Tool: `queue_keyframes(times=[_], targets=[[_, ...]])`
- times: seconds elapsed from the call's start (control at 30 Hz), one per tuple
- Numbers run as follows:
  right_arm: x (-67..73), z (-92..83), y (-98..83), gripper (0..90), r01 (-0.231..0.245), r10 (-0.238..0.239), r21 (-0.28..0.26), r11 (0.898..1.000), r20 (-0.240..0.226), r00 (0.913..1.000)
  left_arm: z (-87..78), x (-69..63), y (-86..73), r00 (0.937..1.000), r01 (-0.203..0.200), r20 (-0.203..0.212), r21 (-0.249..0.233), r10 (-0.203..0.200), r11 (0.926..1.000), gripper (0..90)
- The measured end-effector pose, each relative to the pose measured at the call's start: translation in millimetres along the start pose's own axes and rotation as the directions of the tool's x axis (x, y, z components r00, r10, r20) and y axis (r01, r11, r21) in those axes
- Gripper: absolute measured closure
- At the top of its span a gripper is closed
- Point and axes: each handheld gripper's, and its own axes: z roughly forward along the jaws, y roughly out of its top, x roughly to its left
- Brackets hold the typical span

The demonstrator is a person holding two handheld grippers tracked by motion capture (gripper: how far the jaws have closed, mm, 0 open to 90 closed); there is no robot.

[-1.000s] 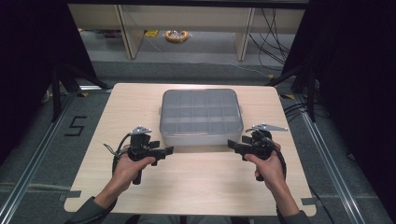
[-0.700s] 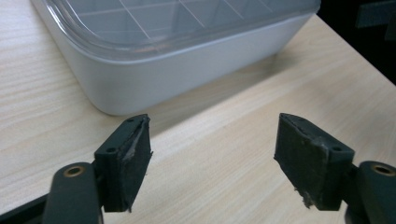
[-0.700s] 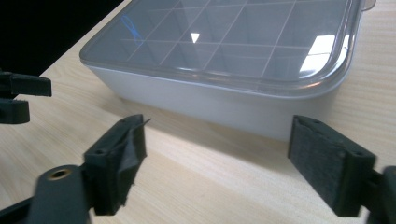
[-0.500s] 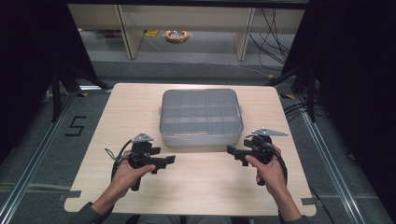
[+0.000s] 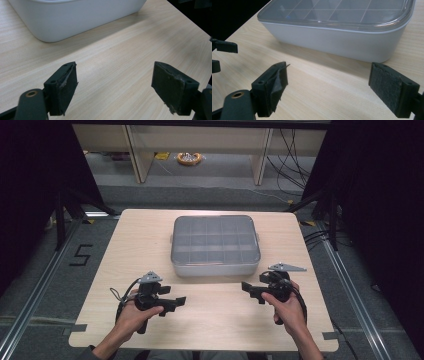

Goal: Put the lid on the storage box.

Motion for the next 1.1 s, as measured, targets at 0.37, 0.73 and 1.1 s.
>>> queue_keyframes(times=[0.37, 0.73, 1.1], targets=[[3.1, 2.5, -12.2, 17.0, 0.038, -0.038, 0.012, 0.999, -0.012, 0.9992, -3.5, -2.5, -11.2, 0.9998, -0.020, -0.007, -0.002, 0.020, 0.9998, 20.3], [10.5, 3.8, -25.2, 17.1, 0.046, -0.045, 0.032, 0.998, -0.032, 0.9985, -6.8, -8.3, -20.8, 0.9991, -0.043, 0.004, -0.001, 0.043, 0.9991, 20.3], [15.2, 1.1, -36.4, 17.8, 0.063, -0.062, 0.033, 0.997, -0.033, 0.9975, -9.4, -13.8, -30.0, 0.9977, -0.068, -0.006, 0.002, 0.068, 0.9977, 20.3]])
